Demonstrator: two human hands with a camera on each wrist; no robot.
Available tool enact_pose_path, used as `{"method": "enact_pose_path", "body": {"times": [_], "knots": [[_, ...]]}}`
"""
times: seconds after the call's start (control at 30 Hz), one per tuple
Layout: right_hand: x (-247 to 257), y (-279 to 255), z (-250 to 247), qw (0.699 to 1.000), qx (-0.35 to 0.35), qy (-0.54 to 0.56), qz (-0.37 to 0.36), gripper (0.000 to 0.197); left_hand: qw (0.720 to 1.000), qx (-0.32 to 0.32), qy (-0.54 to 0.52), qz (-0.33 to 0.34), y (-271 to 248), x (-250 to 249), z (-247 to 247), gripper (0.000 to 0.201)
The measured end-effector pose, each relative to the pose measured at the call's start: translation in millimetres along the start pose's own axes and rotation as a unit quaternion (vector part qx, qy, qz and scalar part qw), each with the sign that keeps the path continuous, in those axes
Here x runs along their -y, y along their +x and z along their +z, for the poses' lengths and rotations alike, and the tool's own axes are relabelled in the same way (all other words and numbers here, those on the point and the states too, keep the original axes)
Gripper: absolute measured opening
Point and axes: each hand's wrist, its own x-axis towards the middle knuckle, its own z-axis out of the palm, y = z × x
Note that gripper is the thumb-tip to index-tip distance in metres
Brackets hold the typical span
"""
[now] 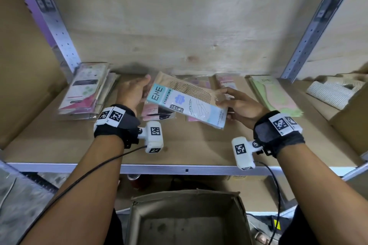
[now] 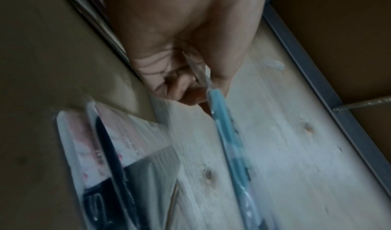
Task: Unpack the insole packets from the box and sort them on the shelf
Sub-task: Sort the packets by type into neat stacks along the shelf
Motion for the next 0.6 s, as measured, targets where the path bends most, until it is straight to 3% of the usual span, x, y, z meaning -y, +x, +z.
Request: {"method": "enact_pose_path", "body": {"times": [0.2, 0.37, 0.43, 0.53, 0.6], "knots": [[0.2, -4.3, 10.2, 1.000, 0.019, -0.001, 0.007, 0.030, 0.987, -0.035, 0.150, 0.054, -2.7, -2.6, -9.3, 0.033], [3.5, -9.0, 13.5, 0.999, 0.051, -0.008, -0.003, 0.030, 0.971, 0.003, 0.239, 0.028, -6.1, -8.3, -20.0, 0.060], [4.0, -10.8, 14.5, 0.998, 0.059, -0.004, -0.007, 0.028, 0.974, 0.042, 0.224, 0.015, -11.9, -9.5, -21.3, 0.058], [3.9, -12.3, 17.4, 0.998, 0.067, -0.002, -0.013, 0.027, 0.991, 0.097, 0.093, -0.002, -18.1, -8.9, -26.4, 0.036], [3.2, -12.3, 19.9, 0.998, 0.064, -0.001, -0.013, 0.033, 0.992, 0.120, 0.033, -0.012, -19.6, -8.9, -28.7, 0.032]]}}
